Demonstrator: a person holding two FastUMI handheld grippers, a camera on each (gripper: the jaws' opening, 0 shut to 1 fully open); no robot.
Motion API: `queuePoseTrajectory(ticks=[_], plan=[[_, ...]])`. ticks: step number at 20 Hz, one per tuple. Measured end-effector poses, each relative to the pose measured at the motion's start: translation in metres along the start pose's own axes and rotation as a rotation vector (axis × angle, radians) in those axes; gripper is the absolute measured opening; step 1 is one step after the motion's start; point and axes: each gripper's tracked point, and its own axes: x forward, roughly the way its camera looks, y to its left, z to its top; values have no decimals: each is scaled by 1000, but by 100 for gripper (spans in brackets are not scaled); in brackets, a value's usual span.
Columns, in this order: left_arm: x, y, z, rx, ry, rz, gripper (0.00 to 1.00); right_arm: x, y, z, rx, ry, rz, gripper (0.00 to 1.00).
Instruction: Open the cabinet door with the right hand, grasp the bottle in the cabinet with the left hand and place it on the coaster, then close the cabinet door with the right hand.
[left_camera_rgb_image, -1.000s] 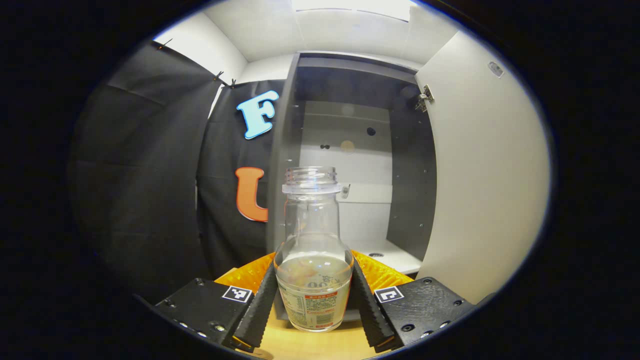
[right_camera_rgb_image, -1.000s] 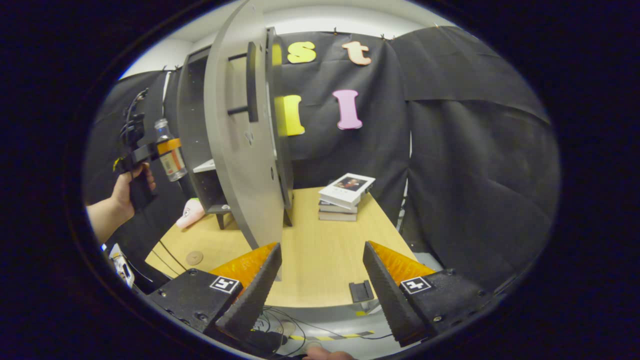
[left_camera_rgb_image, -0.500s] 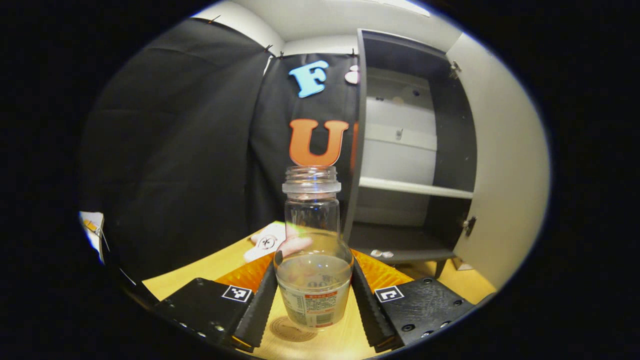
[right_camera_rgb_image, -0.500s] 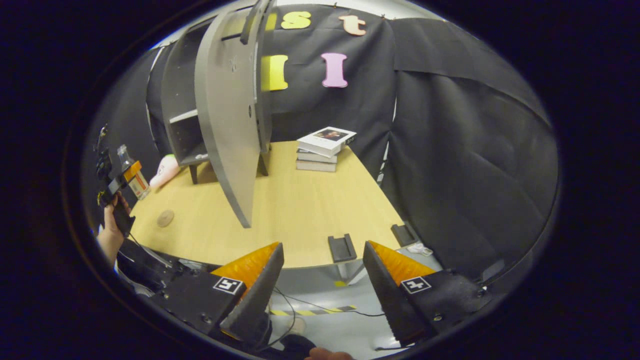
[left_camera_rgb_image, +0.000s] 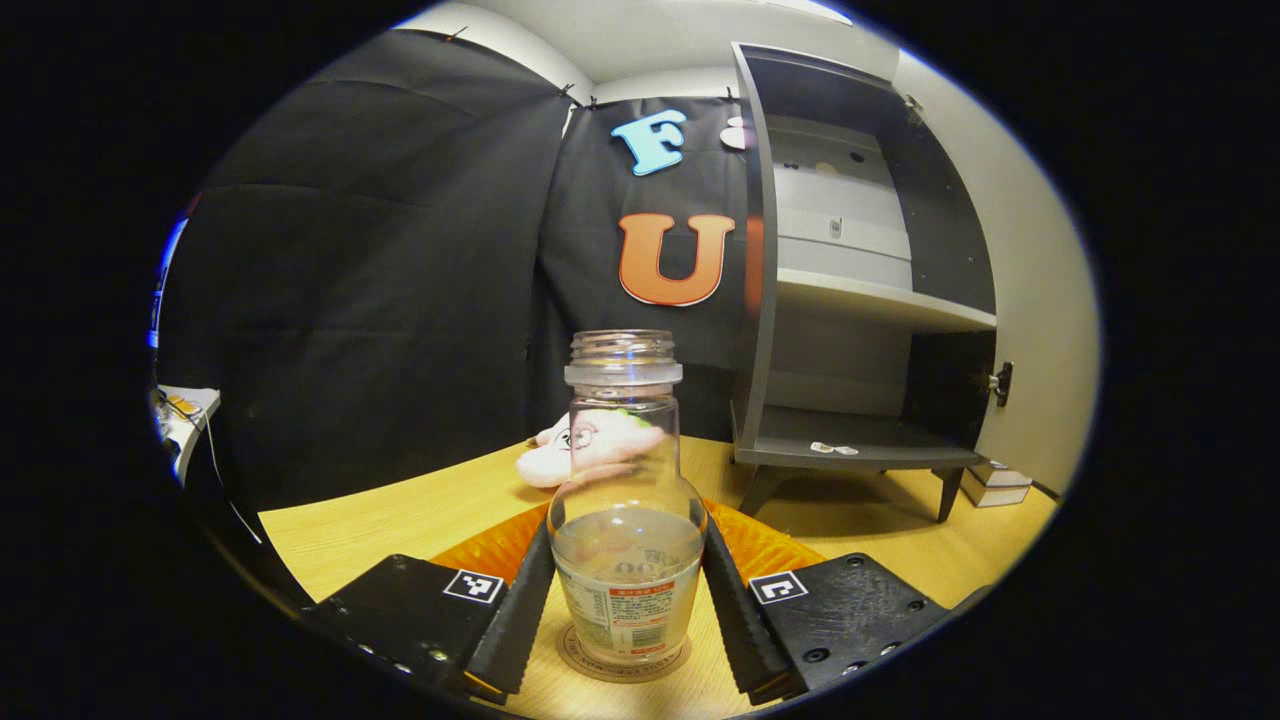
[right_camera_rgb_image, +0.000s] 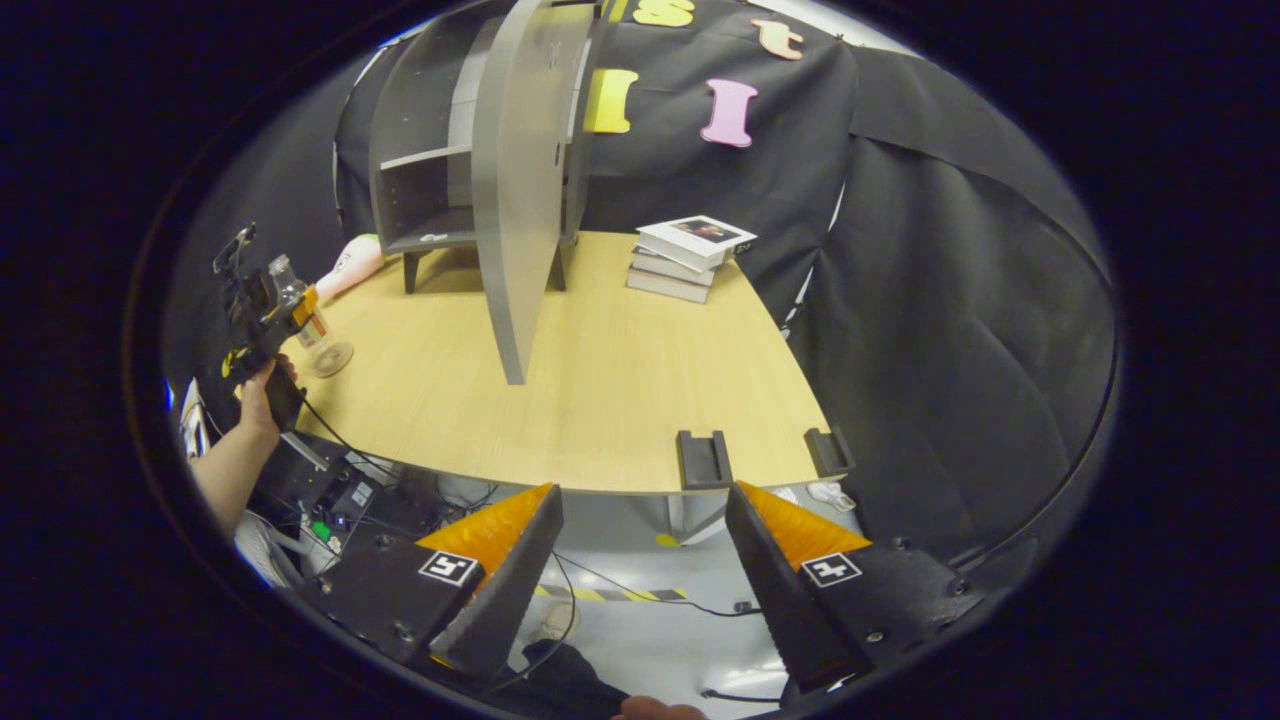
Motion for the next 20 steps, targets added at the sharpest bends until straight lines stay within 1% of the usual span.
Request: queuePoseTrajectory(ticks=[3,6,11,13,14,17,18,19,20], plan=[[6,1,-7,-16,2,-3,75,-1,2,0,2,7,-7,100],[8,3,-16,-11,12,14,74,4,5,-2,5,19,0,100],[10,-6,-21,74,-2,-6,75,8,15,-2,-8,27,27,100],[8,-6,-20,81,-13,-10,75,8,16,-3,-25,26,27,100],[8,-7,-26,78,8,-14,74,9,16,-5,-30,27,26,100],[8,-9,-50,82,96,-27,79,12,22,-15,-13,59,55,100],[8,-7,-49,86,94,-24,92,12,23,-17,-8,67,62,100],[8,-7,-44,90,75,-25,90,10,24,-18,-10,70,62,100],[9,-7,-40,97,60,-24,91,9,24,-18,-13,68,62,100]])
